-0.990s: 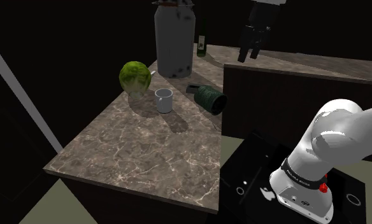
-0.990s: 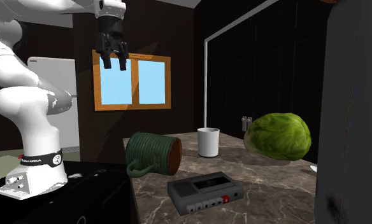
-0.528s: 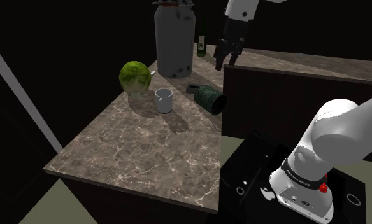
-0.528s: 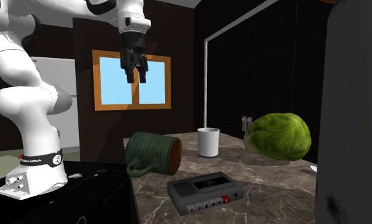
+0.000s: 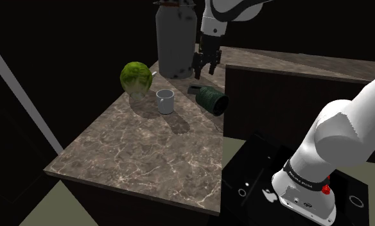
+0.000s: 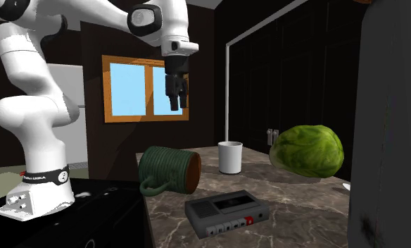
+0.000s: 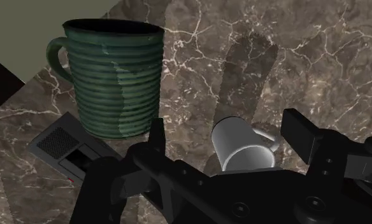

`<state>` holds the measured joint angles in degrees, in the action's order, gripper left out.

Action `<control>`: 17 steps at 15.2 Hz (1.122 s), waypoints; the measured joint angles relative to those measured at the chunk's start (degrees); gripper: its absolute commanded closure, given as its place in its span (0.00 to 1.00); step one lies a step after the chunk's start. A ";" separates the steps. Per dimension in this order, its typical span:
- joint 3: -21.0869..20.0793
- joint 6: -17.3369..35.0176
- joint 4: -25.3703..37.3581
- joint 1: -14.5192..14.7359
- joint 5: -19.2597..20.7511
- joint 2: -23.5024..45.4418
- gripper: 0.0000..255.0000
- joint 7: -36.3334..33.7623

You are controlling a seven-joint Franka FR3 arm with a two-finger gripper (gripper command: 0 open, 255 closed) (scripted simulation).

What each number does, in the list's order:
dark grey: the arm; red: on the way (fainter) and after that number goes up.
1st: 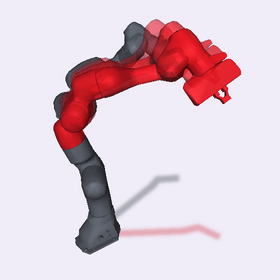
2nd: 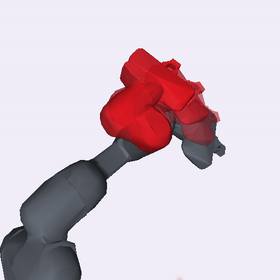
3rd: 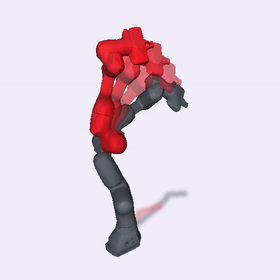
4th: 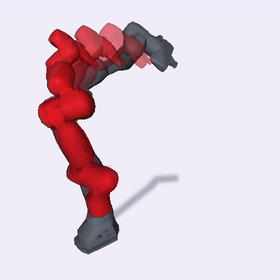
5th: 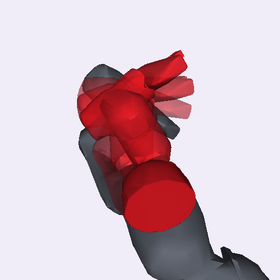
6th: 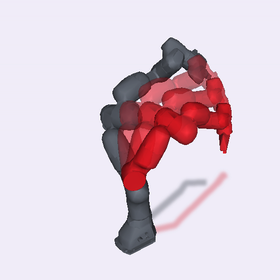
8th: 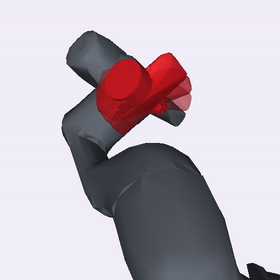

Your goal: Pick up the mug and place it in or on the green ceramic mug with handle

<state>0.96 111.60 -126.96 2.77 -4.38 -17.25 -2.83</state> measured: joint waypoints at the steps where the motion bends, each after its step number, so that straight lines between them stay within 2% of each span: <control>1: -0.19 1.41 0.80 0.14 -0.07 2.25 0.00 -0.17; 10: -1.24 8.25 12.93 1.03 -0.09 21.61 0.00 -1.15; 14: -1.52 8.98 20.88 1.43 0.20 30.50 0.00 -1.73; 17: -1.63 10.25 22.84 1.61 0.25 33.83 0.00 -1.92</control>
<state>-0.66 121.85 -104.12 4.38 -4.13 16.59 -4.75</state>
